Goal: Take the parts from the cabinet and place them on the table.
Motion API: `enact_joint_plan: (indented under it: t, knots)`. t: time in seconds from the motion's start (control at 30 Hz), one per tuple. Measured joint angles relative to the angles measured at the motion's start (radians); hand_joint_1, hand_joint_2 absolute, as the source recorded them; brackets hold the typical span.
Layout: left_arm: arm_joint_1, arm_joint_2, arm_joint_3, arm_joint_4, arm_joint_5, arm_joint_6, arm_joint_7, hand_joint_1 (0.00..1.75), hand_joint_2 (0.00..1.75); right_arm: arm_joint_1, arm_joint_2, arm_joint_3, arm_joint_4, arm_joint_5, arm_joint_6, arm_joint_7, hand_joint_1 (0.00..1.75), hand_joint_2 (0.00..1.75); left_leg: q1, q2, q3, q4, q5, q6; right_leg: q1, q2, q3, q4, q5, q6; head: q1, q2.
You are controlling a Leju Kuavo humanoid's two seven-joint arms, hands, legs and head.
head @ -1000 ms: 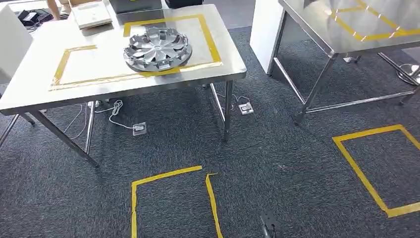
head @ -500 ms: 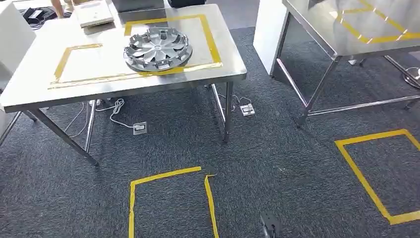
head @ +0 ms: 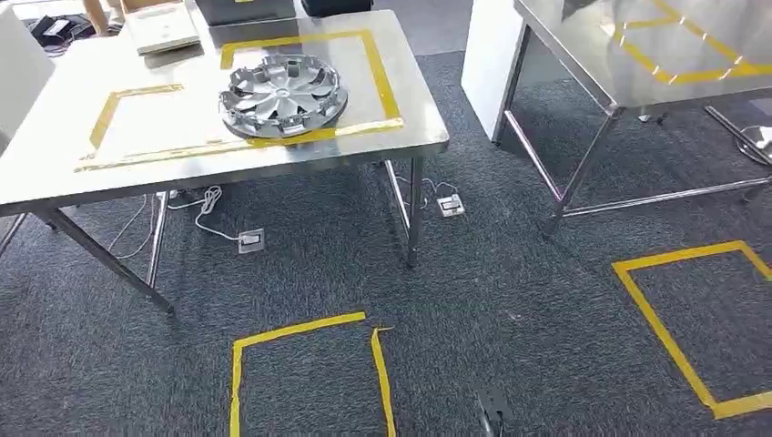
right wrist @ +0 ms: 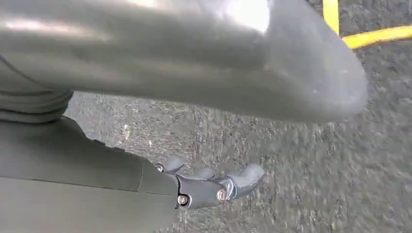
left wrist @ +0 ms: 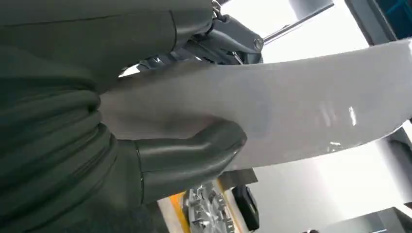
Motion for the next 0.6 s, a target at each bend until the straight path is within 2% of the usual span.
enact_joint_plan:
  t: [0.03,0.07,0.1,0.13,0.17,0.2,0.23,0.27,0.3,0.33,0.4,0.43,0.47,0.5,0.57,0.6]
  knots:
    - [0.001,0.000,0.000,0.000,0.000,0.000,0.000,1.75,1.75,0.001,0.000,0.000,0.000,0.000,0.000,0.000,0.00,0.00,-0.001,-0.004,0.000,0.000,-0.002,0.003,-0.001,-0.003,0.004,-0.008,0.000,0.006,0.000,0.000]
    - [0.002,0.000,0.002,-0.002,0.000,0.000,0.000,1.75,1.75,-0.001,0.001,0.000,0.000,0.000,0.000,0.000,0.00,0.00,0.003,-0.007,0.007,-0.011,0.000,0.007,0.004,-0.005,0.012,-0.012,-0.003,0.014,0.000,0.000]
    - [0.005,0.000,0.005,-0.007,0.000,0.000,0.000,1.75,1.75,-0.001,0.001,0.000,0.000,0.000,0.000,0.000,0.00,0.00,0.012,-0.006,0.019,-0.021,0.002,0.010,0.000,-0.005,0.014,-0.008,-0.010,0.018,0.001,0.000]
    - [0.003,-0.001,0.008,-0.010,-0.001,-0.001,-0.002,1.75,1.75,-0.003,0.001,0.000,0.000,0.000,0.000,-0.001,0.00,0.00,0.012,-0.007,0.026,-0.026,-0.001,0.017,0.003,-0.004,0.001,0.022,-0.023,0.023,0.001,0.000]
    - [0.003,-0.002,0.008,-0.010,-0.001,-0.001,-0.001,1.75,1.75,-0.005,0.001,0.000,0.000,0.001,0.000,-0.001,0.00,0.00,0.012,-0.006,0.029,-0.027,-0.004,0.023,0.002,-0.003,-0.038,0.090,-0.052,0.024,0.006,0.000]
    - [0.005,-0.002,0.008,-0.010,-0.001,-0.001,0.000,1.75,1.75,-0.005,0.001,0.000,0.000,0.002,0.000,0.000,0.00,0.00,0.010,-0.006,0.030,-0.026,-0.008,0.028,0.003,-0.003,-0.091,0.178,-0.086,0.026,0.007,0.000]
    - [0.009,-0.003,0.008,-0.010,-0.001,-0.002,0.000,1.75,1.75,-0.004,0.001,0.000,0.000,0.002,0.000,0.000,0.00,0.00,0.008,-0.007,0.031,-0.025,-0.011,0.031,0.003,-0.002,-0.136,0.248,-0.103,0.027,0.008,0.000]
    - [0.013,-0.004,0.008,-0.010,-0.001,-0.002,0.000,1.75,1.75,-0.003,0.001,0.000,0.000,0.002,0.000,0.000,0.00,0.00,0.007,-0.008,0.033,-0.024,-0.014,0.032,0.003,-0.002,-0.165,0.282,-0.101,0.029,0.008,0.000]
    - [0.015,-0.005,0.008,-0.010,-0.002,-0.002,0.000,1.75,1.75,-0.001,0.001,0.000,0.000,0.002,0.000,0.000,0.00,0.00,0.007,-0.011,0.036,-0.023,-0.018,0.032,0.003,-0.002,-0.171,0.271,-0.075,0.028,0.008,0.000]
    - [0.015,-0.005,0.008,-0.010,-0.002,-0.002,0.000,1.75,1.75,0.000,0.001,0.000,0.000,0.002,0.000,0.000,0.00,0.00,0.007,-0.014,0.040,-0.021,-0.022,0.030,0.003,-0.002,-0.156,0.221,-0.032,0.025,0.008,0.000]
    - [0.015,-0.005,0.009,-0.010,-0.002,-0.002,0.000,1.75,1.75,-0.001,0.001,0.000,0.000,0.002,0.000,0.000,0.00,0.00,0.006,-0.018,0.055,-0.018,-0.033,0.025,0.006,0.000,-0.081,0.042,0.076,0.013,0.009,0.000]
    - [0.015,-0.005,0.009,-0.010,-0.001,-0.002,-0.001,1.75,1.75,-0.001,0.000,0.000,0.000,0.003,0.000,0.000,0.00,0.00,0.003,-0.019,0.056,-0.016,-0.039,0.019,0.011,0.002,-0.061,0.001,0.071,0.005,0.007,0.000]
    - [0.015,-0.005,0.010,-0.010,-0.002,-0.002,0.000,1.75,1.75,-0.004,0.000,0.000,0.000,0.005,-0.001,0.000,0.00,0.00,0.000,-0.022,0.054,-0.012,-0.042,0.012,0.009,0.001,-0.052,-0.014,0.066,0.004,0.006,0.000]
    - [0.017,-0.005,0.012,-0.010,-0.002,-0.002,0.000,1.75,1.75,-0.004,0.000,0.000,0.000,0.006,-0.001,0.000,0.00,0.00,0.003,-0.022,0.054,-0.016,-0.041,0.008,0.012,0.001,-0.053,-0.013,0.065,0.003,0.006,0.000]
    - [0.017,-0.005,0.016,-0.011,-0.002,-0.003,0.000,1.75,1.75,-0.003,0.000,0.000,0.000,0.010,-0.001,0.000,0.00,0.00,0.004,-0.022,0.059,-0.022,-0.043,-0.005,0.014,0.001,-0.050,-0.018,0.064,-0.010,0.007,0.000]
    - [0.019,-0.001,0.019,-0.016,-0.002,-0.003,0.000,1.75,1.75,-0.004,0.001,0.000,0.000,0.010,-0.001,0.000,0.00,0.00,0.006,-0.020,0.055,-0.018,-0.049,-0.010,0.003,-0.001,-0.039,-0.030,0.068,-0.016,0.008,0.000]
